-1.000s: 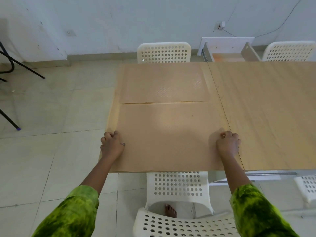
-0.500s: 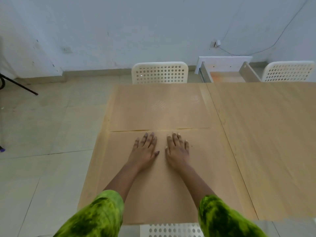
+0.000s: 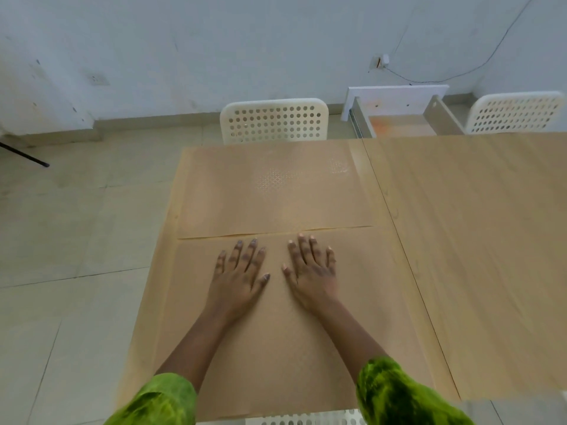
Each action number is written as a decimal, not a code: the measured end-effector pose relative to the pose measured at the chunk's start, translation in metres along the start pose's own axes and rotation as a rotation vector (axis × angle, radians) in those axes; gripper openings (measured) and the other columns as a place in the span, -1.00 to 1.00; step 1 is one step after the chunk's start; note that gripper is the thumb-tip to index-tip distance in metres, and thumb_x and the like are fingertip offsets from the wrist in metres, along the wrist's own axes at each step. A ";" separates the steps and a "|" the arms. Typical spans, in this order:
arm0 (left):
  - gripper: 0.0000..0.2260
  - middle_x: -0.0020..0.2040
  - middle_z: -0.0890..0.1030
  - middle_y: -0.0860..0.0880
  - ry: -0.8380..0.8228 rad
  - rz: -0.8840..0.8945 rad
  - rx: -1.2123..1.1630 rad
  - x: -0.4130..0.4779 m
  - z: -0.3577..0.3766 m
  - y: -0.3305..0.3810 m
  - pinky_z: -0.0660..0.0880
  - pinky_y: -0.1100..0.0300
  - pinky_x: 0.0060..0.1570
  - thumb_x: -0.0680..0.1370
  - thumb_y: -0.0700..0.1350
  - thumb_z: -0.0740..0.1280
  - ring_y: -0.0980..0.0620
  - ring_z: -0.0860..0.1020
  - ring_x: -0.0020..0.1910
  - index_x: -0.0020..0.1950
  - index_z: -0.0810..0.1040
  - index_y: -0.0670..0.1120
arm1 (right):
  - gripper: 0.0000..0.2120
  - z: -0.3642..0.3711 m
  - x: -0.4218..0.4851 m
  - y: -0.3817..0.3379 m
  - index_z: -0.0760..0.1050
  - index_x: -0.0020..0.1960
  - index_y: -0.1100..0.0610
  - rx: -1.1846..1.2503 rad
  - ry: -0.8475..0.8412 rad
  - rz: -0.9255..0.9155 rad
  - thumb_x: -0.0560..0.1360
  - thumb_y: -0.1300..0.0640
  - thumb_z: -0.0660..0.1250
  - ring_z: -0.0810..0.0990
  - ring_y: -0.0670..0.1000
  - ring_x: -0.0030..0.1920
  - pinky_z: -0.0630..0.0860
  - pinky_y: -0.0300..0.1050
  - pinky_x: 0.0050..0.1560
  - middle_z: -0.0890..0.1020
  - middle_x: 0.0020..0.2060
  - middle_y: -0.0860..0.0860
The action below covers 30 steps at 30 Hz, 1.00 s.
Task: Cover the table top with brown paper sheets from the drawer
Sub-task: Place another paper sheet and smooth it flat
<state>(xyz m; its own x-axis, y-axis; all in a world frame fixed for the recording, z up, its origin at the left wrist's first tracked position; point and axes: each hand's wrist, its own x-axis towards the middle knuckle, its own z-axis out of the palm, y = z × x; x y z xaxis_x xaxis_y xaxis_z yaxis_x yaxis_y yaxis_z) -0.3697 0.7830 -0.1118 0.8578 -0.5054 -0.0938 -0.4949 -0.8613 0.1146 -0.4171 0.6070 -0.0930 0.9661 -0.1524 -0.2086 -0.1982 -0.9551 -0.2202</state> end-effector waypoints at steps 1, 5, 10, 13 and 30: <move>-0.27 0.56 0.07 0.02 0.008 -0.037 0.001 -0.003 0.000 -0.006 -0.04 -0.07 0.46 0.47 0.31 -0.40 -0.06 0.04 0.54 0.52 0.09 0.07 | -0.34 -0.001 0.001 0.009 -0.19 0.53 -0.01 -0.008 0.006 0.024 0.48 -0.22 -0.29 -0.22 -0.01 0.54 -0.29 0.08 0.47 -0.14 0.55 -0.04; -0.20 0.56 0.00 0.02 0.044 -0.183 -0.009 -0.022 0.000 -0.045 -0.06 -0.04 0.46 0.40 0.36 -0.47 -0.03 -0.02 0.54 0.53 0.03 0.09 | -0.40 -0.014 -0.005 0.064 -0.26 0.52 0.04 -0.014 0.058 0.207 0.58 -0.17 -0.19 -0.24 -0.02 0.53 -0.28 0.09 0.49 -0.19 0.54 -0.01; -0.26 0.57 -0.13 0.00 -0.033 -0.237 0.009 -0.026 -0.012 -0.051 -0.16 -0.03 0.48 0.39 0.30 -0.39 -0.02 -0.15 0.54 0.54 -0.11 0.07 | -0.41 -0.032 -0.013 0.091 -0.29 0.52 0.07 0.003 0.013 0.294 0.60 -0.14 -0.21 -0.28 0.02 0.52 -0.27 0.17 0.49 -0.23 0.53 0.03; -0.28 0.56 -0.02 -0.08 0.042 -0.162 0.023 -0.034 -0.018 -0.030 -0.18 -0.03 0.45 0.48 0.28 -0.34 -0.02 -0.13 0.54 0.54 0.04 -0.05 | -0.42 -0.029 -0.029 0.056 -0.29 0.52 0.12 0.011 0.023 0.249 0.60 -0.08 -0.21 -0.28 0.05 0.52 -0.37 0.15 0.45 -0.25 0.52 0.07; -0.35 0.53 0.18 -0.08 0.037 -0.170 -0.003 -0.123 0.012 -0.004 -0.02 -0.07 0.41 0.54 0.28 -0.26 -0.10 0.16 0.50 0.50 0.18 0.01 | -0.32 0.019 -0.135 0.052 -0.36 0.48 0.02 -0.065 0.074 0.228 0.45 -0.28 -0.45 -0.36 0.01 0.48 -0.45 0.05 0.43 -0.32 0.48 -0.01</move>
<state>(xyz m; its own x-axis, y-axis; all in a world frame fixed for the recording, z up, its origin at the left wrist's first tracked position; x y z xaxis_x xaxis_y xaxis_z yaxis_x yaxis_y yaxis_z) -0.4746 0.8482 -0.1130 0.9337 -0.3499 -0.0760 -0.3417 -0.9342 0.1026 -0.5614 0.5826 -0.0942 0.9077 -0.3815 -0.1750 -0.4035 -0.9079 -0.1137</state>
